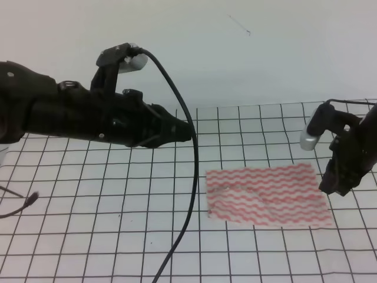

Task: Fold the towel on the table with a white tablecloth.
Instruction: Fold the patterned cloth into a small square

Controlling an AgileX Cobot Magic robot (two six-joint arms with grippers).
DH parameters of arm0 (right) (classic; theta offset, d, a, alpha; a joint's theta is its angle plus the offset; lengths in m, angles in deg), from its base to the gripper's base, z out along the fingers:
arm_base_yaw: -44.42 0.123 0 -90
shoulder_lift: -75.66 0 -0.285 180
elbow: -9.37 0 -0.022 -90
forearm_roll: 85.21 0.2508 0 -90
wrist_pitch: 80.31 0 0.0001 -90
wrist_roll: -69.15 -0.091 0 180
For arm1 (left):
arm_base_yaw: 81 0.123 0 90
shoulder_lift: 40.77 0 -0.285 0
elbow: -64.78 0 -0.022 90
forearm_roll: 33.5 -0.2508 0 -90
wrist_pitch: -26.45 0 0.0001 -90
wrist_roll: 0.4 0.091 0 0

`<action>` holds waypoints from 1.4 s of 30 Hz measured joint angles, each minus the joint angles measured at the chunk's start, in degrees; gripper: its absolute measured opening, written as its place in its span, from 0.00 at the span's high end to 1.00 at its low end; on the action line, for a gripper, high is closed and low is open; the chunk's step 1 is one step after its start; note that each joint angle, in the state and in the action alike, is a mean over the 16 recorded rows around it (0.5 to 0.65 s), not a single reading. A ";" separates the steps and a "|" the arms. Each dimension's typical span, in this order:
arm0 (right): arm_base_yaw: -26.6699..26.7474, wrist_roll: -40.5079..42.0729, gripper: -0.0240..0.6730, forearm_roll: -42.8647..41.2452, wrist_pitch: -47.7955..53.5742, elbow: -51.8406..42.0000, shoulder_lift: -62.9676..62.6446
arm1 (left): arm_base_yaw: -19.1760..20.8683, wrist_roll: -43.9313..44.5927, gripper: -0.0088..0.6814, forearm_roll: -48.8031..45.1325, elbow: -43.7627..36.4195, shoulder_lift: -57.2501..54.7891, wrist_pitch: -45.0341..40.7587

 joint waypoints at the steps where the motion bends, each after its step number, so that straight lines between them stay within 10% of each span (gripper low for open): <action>1: 0.04 0.15 0.70 0.14 -0.28 0.02 0.33 | -0.03 0.56 0.99 0.55 -0.27 0.09 0.12; 14: 2.16 1.03 0.67 0.33 -2.73 0.14 3.47 | -0.03 5.71 0.99 2.66 -0.42 -0.39 -1.60; 31: 3.47 -0.96 0.39 -4.65 -1.71 0.18 4.58 | -0.03 5.72 0.99 1.15 -0.43 -0.36 -3.21; 42: 3.47 -0.13 0.52 -2.82 -0.50 0.55 6.10 | -0.03 5.64 0.99 1.10 -0.42 -0.39 -3.18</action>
